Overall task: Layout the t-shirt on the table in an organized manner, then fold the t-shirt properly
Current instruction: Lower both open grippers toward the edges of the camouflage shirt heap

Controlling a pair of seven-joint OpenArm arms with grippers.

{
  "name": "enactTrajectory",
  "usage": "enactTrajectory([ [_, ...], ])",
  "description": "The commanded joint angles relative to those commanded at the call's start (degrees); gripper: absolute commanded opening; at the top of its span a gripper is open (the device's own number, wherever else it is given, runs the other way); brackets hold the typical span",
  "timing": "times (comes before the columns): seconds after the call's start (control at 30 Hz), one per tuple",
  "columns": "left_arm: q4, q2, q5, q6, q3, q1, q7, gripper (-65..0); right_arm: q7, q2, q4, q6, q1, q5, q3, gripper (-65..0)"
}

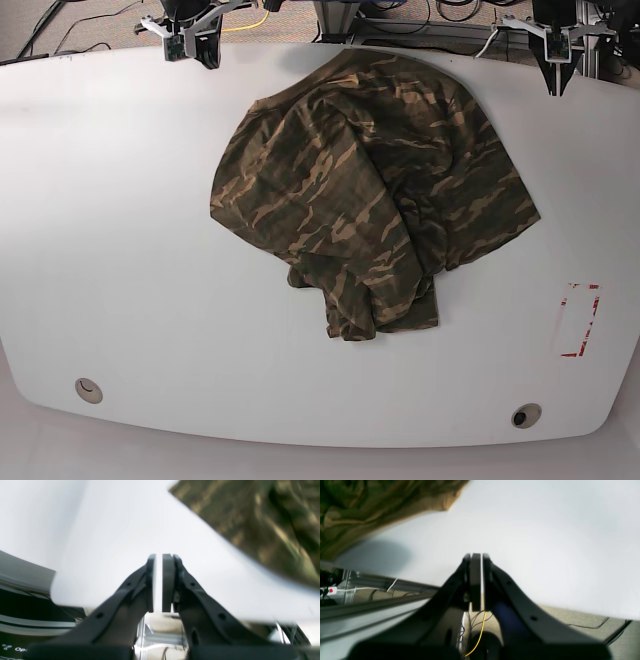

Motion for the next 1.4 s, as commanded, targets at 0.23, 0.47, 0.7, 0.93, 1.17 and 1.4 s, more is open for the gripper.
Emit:
enactTrajectory([
  [0.23,0.0,0.0,0.0,0.0,-0.9,-3.7,0.0,-58.9,0.0,0.1,0.0,-0.26,4.7,0.0,-2.9,-63.6],
  [0.47,0.0,-0.5,0.0,0.0,-0.7,-5.5,0.0,-38.8,-3.3,-1.0,0.0,-0.44,8.1,0.0,-5.2,-46.9],
  [0.7,-0.1,-4.0,-4.1,0.0,0.2,-6.2,0.0,-20.6,-5.8,-4.0,0.0,0.0,10.7,0.0,-6.6,-30.6],
  [0.93,-0.1,-8.0,-9.8,0.0,0.4,-7.2,0.1,-17.8,-6.9,-2.7,0.0,-0.35,11.6,-0.4,-12.3,-30.6],
  [1.17,-0.2,-9.3,-10.4,0.0,0.2,-7.5,0.1,-17.8,-7.9,-3.0,-0.4,-0.62,14.1,-0.1,-10.1,-30.6],
  [1.4,-0.2,-9.3,-10.4,0.0,0.2,-7.5,0.1,-17.8,-12.0,-4.4,-0.4,-0.53,17.1,0.0,-5.1,-30.6],
])
